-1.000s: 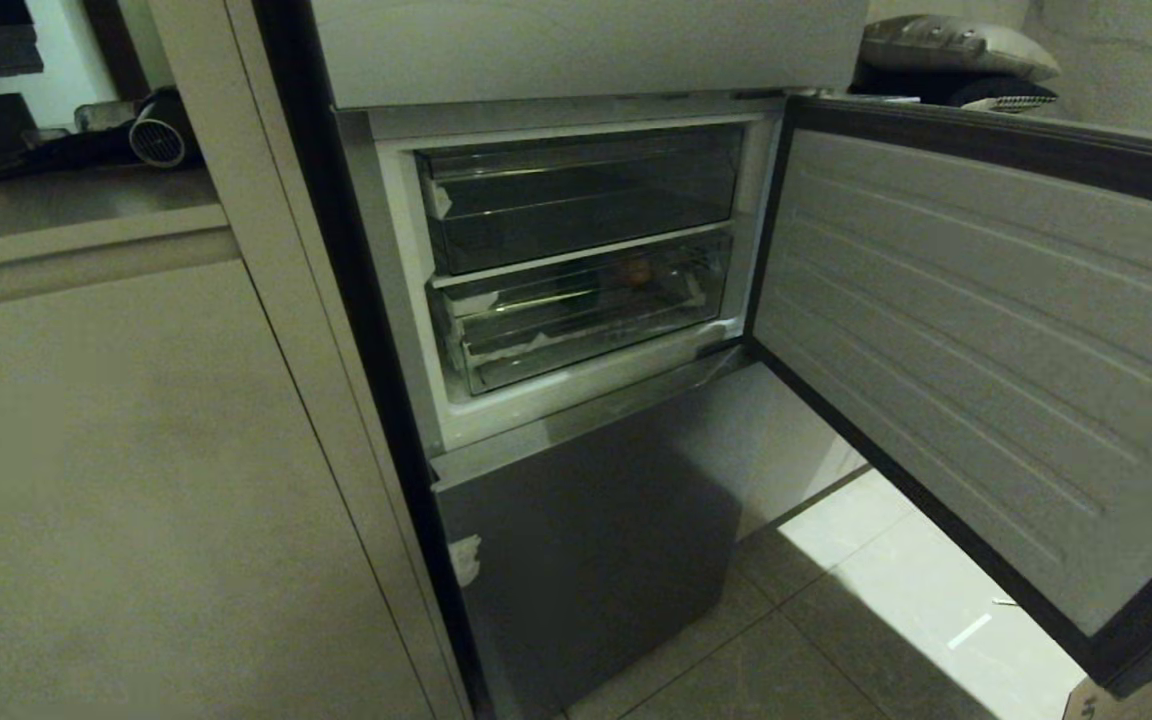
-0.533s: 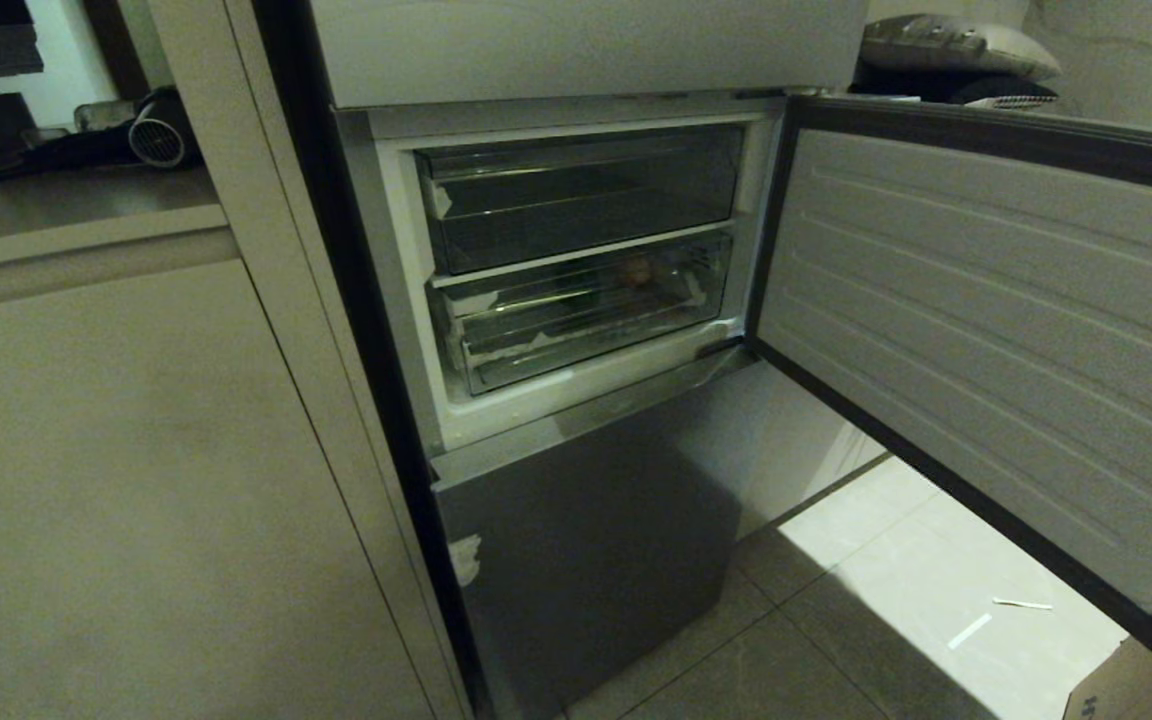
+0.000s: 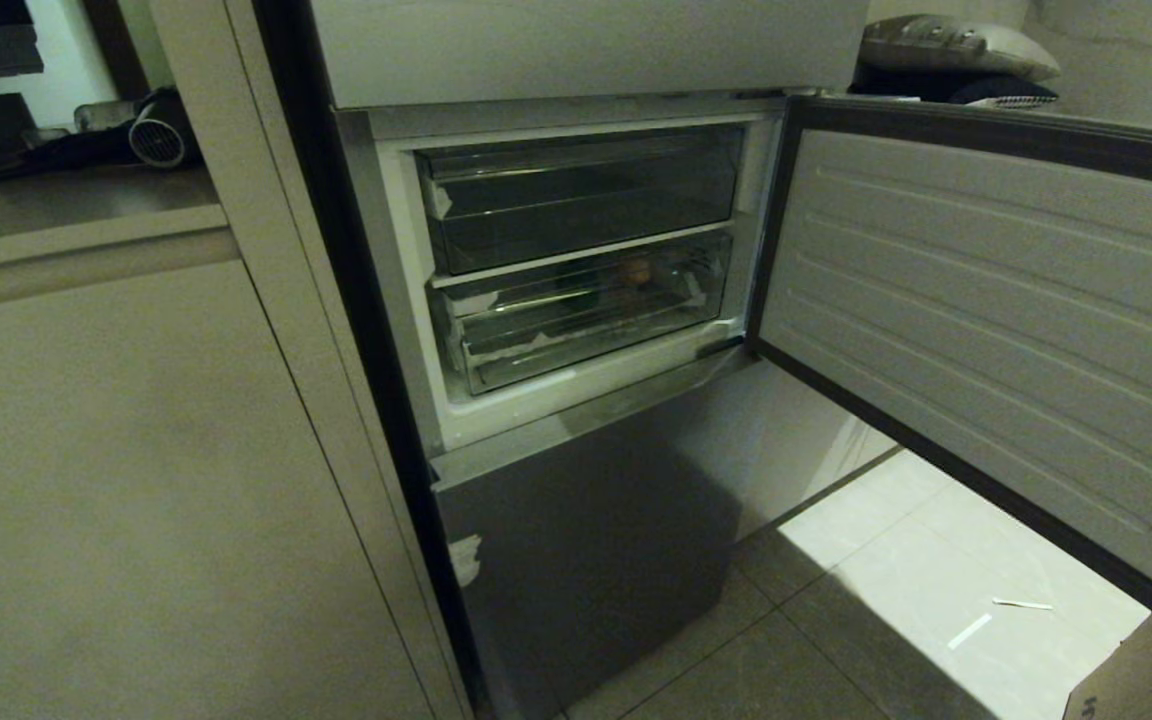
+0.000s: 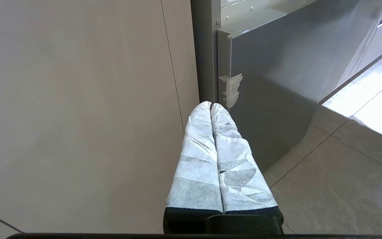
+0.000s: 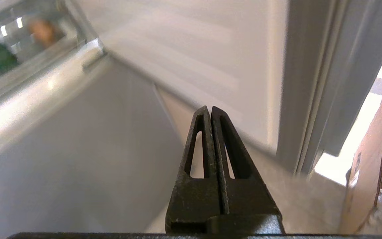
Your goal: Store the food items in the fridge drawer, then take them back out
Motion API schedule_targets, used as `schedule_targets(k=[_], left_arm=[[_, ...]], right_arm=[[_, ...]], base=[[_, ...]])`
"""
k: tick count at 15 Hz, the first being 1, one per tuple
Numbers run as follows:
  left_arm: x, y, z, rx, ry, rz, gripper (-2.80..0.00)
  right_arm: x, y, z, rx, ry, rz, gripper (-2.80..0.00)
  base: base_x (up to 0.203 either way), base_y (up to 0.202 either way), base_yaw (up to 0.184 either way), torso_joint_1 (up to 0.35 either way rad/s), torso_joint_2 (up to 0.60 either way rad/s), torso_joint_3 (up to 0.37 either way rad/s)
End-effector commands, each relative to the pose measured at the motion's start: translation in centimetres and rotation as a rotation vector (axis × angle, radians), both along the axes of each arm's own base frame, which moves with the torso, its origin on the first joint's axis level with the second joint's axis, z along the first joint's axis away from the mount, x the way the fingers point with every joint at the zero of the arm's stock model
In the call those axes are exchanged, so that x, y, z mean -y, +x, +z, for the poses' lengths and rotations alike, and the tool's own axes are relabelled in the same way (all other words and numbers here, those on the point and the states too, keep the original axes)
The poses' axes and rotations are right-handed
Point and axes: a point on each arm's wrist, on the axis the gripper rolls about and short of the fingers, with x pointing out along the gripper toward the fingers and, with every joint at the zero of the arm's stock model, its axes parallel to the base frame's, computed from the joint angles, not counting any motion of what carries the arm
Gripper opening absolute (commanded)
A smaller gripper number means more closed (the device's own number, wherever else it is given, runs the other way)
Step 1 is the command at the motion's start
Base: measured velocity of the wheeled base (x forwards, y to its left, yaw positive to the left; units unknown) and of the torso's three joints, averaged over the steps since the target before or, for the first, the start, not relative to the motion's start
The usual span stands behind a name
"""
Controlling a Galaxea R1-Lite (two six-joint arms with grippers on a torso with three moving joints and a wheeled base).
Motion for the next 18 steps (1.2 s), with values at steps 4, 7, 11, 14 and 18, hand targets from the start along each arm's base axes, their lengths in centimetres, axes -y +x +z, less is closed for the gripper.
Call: schedule_targets(k=[4,7,11,14,18], left_arm=[[0.0,0.0,0.0,0.0,0.0,0.0,-2.8],[0.0,0.0,0.0,0.0,0.0,0.0,-2.8],[0.0,0.0,0.0,0.0,0.0,0.0,-2.8],[0.0,0.0,0.0,0.002,-0.004,0.001,-2.8],[0.0,0.0,0.0,0.002,-0.055,0.008,-2.8]], right_arm=[[-0.8,-2.3,-2.9,-0.025,-0.023,0.098,-2.8],[-1.5,-3.7,-5.8,-0.08,-0.078,0.18,-2.8],[-2.3,-6.6,-7.2,0.008,-0.115,0.311,-2.8],[-2.5,-9.3,-8.6,0.097,-0.16,0.325,-2.8],[-2.2,-10.7,-10.3,0.124,-0.384,0.247,-2.8]], base=[[0.0,0.0,0.0,0.0,0.0,0.0],[0.0,0.0,0.0,0.0,0.0,0.0],[0.0,0.0,0.0,0.0,0.0,0.0],[0.0,0.0,0.0,0.0,0.0,0.0],[0.0,0.0,0.0,0.0,0.0,0.0]])
